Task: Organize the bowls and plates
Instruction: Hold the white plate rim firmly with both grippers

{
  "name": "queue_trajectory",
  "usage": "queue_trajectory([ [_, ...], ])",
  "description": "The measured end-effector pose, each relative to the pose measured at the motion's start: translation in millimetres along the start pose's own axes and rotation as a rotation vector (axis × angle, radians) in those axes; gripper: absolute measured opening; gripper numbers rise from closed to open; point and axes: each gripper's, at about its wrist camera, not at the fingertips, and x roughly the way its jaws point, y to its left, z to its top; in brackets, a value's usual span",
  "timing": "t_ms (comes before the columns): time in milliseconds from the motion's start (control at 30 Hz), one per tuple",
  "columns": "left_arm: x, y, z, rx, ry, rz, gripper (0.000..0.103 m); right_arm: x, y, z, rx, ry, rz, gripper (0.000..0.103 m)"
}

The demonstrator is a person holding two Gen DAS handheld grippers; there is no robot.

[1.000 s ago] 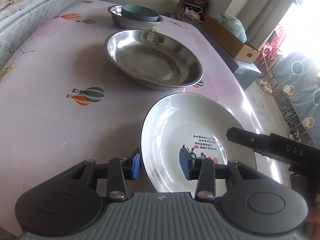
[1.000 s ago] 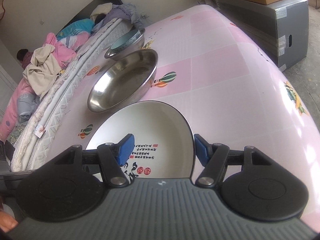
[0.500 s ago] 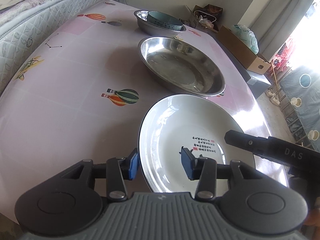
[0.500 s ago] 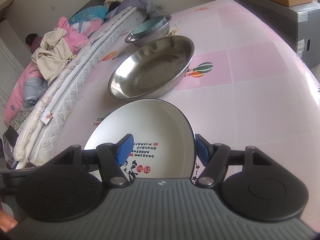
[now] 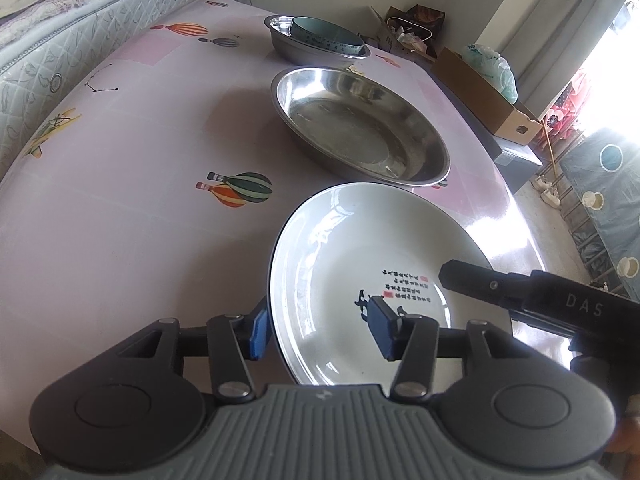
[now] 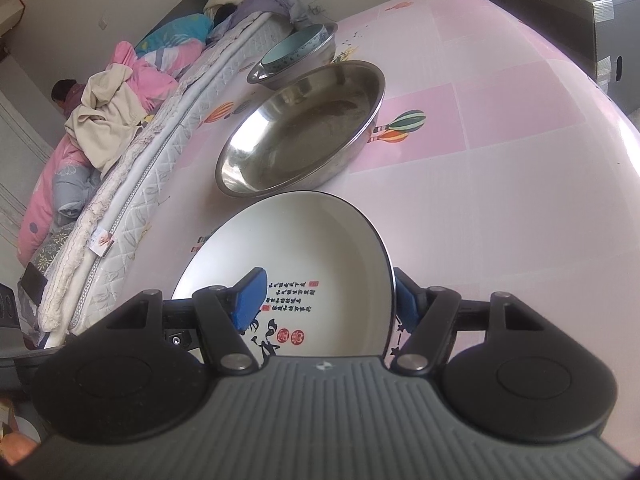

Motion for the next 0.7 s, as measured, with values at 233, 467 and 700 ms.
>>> queue_trajectory([
  [233,0.7,-1.2,0.4,0.002,0.0,0.005,0.053,0.9,-3.2,-1.7,0.011,0.005,0.018,0.066],
  [467,1.3,-1.6,1.4,0.003,0.0,0.007,0.054,1.0,-5.8,-1.1,0.012,0.005,0.028,0.066],
  [700,1.4,-2.1,1.3,0.002,0.0,0.007,0.055,0.9,-7.0,-0.9,0.013,0.006,0.03,0.066],
])
